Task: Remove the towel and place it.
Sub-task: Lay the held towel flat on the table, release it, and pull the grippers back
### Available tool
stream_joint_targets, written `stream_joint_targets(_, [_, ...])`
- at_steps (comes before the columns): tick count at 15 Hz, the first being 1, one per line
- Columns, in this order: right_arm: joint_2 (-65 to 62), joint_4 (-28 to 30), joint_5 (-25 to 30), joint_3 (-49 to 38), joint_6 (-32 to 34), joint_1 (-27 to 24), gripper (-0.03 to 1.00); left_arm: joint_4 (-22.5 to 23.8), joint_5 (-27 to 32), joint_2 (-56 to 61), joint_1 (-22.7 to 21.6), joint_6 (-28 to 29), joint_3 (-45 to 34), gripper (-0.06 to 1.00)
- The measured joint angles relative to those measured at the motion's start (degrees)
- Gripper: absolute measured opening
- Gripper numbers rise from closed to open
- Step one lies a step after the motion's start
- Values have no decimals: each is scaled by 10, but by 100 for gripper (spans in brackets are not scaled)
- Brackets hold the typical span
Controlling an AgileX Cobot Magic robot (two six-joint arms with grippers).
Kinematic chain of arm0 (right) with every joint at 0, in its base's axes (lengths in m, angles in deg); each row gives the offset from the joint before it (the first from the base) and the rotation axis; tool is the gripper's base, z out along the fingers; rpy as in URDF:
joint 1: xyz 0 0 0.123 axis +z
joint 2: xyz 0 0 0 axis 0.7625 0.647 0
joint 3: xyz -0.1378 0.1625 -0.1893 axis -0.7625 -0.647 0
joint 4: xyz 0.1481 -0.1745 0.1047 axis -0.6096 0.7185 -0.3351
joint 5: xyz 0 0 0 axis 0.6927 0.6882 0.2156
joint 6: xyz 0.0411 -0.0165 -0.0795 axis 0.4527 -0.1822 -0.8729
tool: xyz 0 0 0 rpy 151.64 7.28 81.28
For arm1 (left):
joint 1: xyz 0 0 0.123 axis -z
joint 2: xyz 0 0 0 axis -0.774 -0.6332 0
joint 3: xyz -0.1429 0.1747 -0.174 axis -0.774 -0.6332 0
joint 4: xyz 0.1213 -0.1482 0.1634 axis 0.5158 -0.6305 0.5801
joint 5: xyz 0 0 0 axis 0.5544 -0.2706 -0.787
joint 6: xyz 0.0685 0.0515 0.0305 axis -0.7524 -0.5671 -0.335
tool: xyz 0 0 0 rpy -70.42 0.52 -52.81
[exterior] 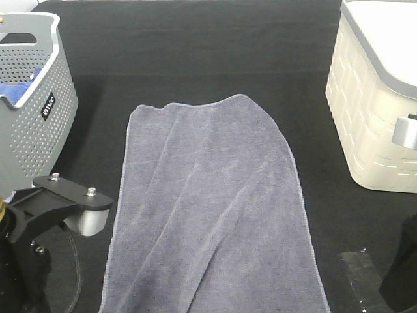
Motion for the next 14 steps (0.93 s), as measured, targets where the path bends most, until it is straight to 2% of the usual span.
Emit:
stream_joint_targets(1, [0,0,0,0,0,0,69,1,0,0,0,0,0,79])
stream_joint_targets(3, [0,-1,0,0,0,0,70,15,1,0,0,1,0,81])
stream_joint_targets(5, [0,-1,-2,3,0,0,71,45,1,0,0,16,0,78])
stream_joint_targets(7, [0,-1,-27,27,0,0,71,99,-15,0,0,43,0,72])
stream_joint_targets(11, [17,-1,-107,113,0,0,62,240,-158,0,-9,128,0,70])
stream_joint_targets(13, [64,-1,-121,175,0,0,58,277,-244,-2,-57,169,0,70])
stream_joint_targets(14, [92,-1,-121,210,0,0,58,278,-289,-5,-89,178,1,70])
